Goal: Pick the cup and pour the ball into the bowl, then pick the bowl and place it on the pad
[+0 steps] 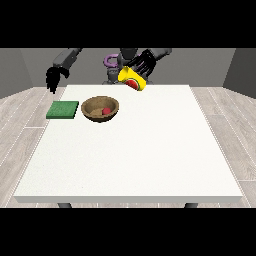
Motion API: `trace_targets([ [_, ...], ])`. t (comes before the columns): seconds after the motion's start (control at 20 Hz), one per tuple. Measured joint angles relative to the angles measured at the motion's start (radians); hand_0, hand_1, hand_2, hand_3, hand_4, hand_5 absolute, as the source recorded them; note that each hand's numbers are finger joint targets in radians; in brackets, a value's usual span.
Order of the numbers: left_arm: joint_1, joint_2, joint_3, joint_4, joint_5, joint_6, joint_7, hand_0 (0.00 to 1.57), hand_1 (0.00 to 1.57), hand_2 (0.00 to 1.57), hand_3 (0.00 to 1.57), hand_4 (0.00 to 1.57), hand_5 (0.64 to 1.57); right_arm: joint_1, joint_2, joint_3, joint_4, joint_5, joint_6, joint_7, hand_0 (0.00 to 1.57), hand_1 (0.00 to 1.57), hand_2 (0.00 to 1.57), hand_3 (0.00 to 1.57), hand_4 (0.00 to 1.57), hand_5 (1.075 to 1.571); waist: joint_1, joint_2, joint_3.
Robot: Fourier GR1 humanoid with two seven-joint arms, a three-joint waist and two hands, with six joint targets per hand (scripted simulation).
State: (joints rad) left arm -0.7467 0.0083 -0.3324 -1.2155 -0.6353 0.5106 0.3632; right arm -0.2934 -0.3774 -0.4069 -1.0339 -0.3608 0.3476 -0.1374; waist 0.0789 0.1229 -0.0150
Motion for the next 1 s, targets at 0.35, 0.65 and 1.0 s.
trace_targets([
  [0.35, 0.008, 0.057, 0.224, -0.223, 0.483, -0.229, -0.126, 0.00, 0.00, 0.00, 0.00, 0.24, 1.490, -0.001, 0.024, -0.042, 0.007, -0.007, -0.078, -0.033, 0.00, 0.00, 0.00, 0.00, 0.00, 1.570, 0.135, 0.074, 0.0053],
  [0.65, -0.023, 0.244, 0.451, -0.230, 0.794, -0.522, -0.173, 0.00, 0.00, 0.00, 0.00, 0.35, 1.504, -0.018, 0.061, -0.067, 0.005, -0.020, -0.139, -0.069, 0.00, 0.00, 0.00, 0.00, 0.00, 1.569, 0.206, 0.139, 0.0111],
  [1.0, -0.025, 0.433, 0.641, -0.140, 0.983, -0.725, -0.180, 0.00, 0.00, 0.00, 0.00, 0.28, 1.510, -0.069, 0.098, -0.039, 0.073, -0.005, -0.155, -0.115, 0.00, 0.00, 0.00, 0.00, 0.00, 1.568, 0.181, 0.167, 0.0142],
])
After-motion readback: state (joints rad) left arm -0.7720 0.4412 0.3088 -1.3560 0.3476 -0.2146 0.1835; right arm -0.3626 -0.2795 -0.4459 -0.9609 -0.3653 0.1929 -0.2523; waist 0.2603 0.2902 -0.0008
